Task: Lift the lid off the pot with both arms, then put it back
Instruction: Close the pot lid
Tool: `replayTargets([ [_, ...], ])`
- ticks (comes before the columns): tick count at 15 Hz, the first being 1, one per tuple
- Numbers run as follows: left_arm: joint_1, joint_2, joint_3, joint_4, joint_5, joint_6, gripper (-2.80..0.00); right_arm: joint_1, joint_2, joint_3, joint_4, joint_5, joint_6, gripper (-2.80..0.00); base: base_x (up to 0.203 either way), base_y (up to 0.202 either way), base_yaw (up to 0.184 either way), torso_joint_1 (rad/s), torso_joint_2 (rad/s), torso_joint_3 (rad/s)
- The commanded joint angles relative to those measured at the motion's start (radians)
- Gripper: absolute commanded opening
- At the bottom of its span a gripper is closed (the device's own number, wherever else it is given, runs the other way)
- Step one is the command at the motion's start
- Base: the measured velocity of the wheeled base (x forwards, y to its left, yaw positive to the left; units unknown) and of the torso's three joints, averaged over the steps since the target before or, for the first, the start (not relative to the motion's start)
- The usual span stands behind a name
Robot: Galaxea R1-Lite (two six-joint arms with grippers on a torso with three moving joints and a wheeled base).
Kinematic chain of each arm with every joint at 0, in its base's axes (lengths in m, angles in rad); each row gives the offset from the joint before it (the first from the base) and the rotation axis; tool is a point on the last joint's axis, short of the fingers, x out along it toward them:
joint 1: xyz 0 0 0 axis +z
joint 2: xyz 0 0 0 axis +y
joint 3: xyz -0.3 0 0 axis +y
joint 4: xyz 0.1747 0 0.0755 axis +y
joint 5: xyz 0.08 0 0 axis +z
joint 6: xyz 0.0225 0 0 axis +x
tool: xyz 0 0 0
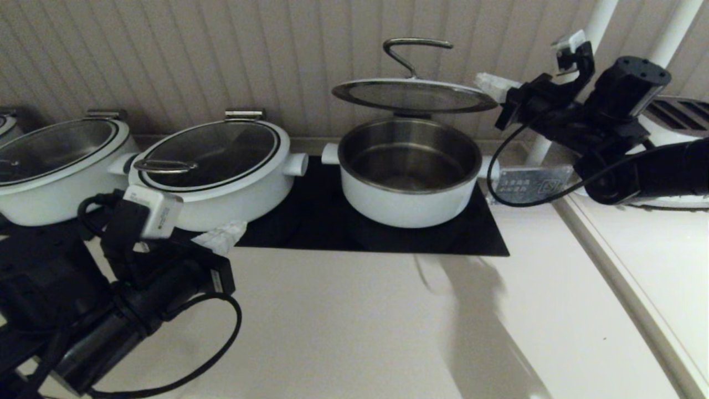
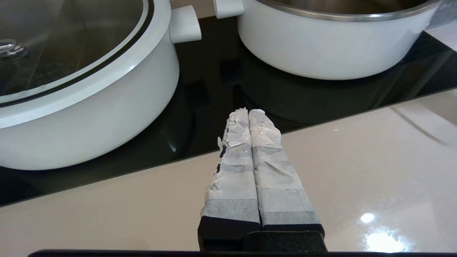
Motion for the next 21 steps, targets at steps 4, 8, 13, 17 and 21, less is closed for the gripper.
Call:
replayTargets([
  [4, 0.000, -0.002, 0.007, -0.007, 0.001, 0.000, -2.80, 0.011, -0.017, 0.090, -0.049, 0.003, -0.005, -2.80, 0.000, 0.000, 0.000, 0.000, 0.00, 0.000],
  [8, 0.000, -0.010, 0.026, -0.007, 0.001, 0.000, -2.80, 0.014, -0.024, 0.149, -0.076, 0.008, -0.016, -2.80, 0.000, 0.000, 0.000, 0.000, 0.00, 0.000],
  [13, 0.000, -0.015, 0.026, -0.007, 0.000, 0.000, -2.80, 0.015, -0.025, 0.234, -0.133, 0.018, -0.021, -2.80, 0.000, 0.000, 0.000, 0.000, 0.00, 0.000],
  [17, 0.000, -0.019, 0.029, -0.007, 0.001, -0.001, -2.80, 0.015, -0.023, 0.286, -0.155, 0.028, -0.038, -2.80, 0.000, 0.000, 0.000, 0.000, 0.00, 0.000],
  [21, 0.000, -0.036, 0.047, -0.007, 0.001, -0.001, -2.80, 0.015, -0.016, 0.316, -0.155, 0.031, -0.057, -2.80, 0.000, 0.000, 0.000, 0.000, 0.00, 0.000],
])
